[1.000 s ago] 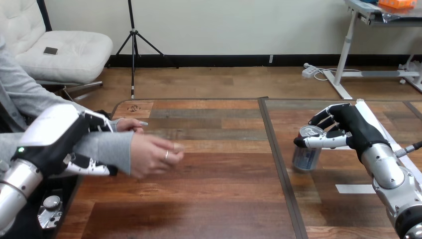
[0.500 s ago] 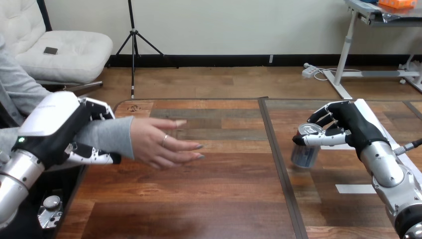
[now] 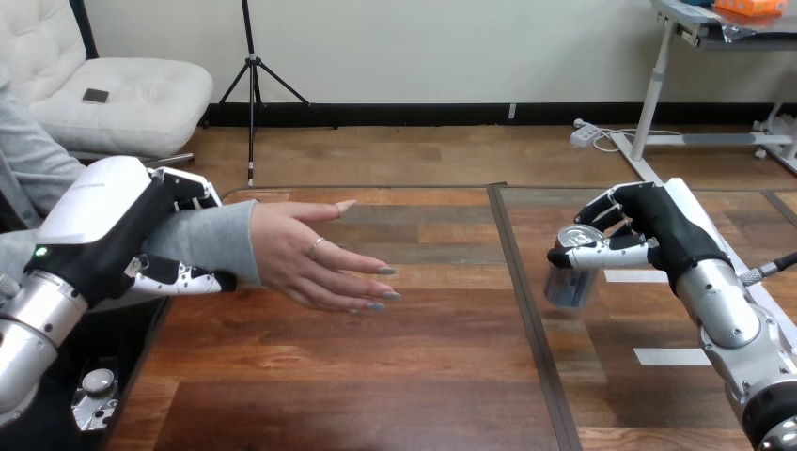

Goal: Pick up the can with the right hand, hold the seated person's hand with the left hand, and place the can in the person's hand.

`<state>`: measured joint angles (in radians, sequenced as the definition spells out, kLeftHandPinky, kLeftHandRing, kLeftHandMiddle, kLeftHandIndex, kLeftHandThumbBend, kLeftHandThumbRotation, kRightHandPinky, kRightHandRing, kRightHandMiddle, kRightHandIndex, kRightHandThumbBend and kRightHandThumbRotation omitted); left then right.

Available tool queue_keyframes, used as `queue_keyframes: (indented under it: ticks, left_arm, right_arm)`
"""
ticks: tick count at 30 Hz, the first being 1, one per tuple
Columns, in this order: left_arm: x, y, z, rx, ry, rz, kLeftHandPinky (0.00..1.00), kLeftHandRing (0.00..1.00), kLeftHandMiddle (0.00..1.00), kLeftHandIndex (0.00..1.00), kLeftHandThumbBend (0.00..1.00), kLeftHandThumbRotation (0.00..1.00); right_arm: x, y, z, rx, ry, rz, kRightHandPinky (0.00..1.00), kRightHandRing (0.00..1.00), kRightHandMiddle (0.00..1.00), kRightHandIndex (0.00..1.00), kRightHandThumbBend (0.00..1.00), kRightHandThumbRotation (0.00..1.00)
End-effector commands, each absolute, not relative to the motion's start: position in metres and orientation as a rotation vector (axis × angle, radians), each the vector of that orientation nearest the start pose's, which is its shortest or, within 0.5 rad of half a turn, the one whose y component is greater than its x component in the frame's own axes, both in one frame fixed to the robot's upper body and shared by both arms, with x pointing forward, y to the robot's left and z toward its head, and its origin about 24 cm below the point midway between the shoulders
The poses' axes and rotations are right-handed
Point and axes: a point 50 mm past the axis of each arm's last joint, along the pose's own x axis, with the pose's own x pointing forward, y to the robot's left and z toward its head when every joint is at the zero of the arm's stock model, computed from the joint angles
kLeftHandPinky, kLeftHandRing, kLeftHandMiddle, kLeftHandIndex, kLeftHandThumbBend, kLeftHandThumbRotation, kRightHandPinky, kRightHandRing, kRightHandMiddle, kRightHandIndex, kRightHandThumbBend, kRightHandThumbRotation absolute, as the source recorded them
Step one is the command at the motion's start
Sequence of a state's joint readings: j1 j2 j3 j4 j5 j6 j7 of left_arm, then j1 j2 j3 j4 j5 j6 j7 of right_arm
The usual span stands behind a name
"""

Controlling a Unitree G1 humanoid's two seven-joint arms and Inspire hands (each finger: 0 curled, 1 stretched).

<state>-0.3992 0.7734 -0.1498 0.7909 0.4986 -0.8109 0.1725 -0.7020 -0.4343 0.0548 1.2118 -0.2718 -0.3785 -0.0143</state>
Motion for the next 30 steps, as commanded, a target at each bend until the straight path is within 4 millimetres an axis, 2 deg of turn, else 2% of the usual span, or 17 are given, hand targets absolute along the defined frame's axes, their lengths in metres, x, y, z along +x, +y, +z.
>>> queue_keyframes:
  ticks: [1,13,30]
  left_arm:
    - [0.306,0.268,0.119,1.101,-0.498,-0.169,0.19,0.23,0.31,0.41,0.69,0.0]
    - [0.307,0.255,0.109,1.04,-0.477,-0.163,0.19,0.23,0.32,0.41,0.66,0.0]
    - [0.309,0.237,0.091,0.964,-0.428,-0.21,0.19,0.24,0.31,0.41,0.56,0.0]
  right_arm:
    - [0.37,-0.234,0.082,-0.664,-0.026,0.005,0.35,0.38,0.42,0.45,0.76,0.0]
    - [0.371,-0.224,0.086,-0.628,-0.072,0.034,0.35,0.39,0.43,0.46,0.75,0.0]
    - [0.375,-0.203,0.091,-0.598,-0.131,0.073,0.35,0.38,0.43,0.46,0.75,0.0]
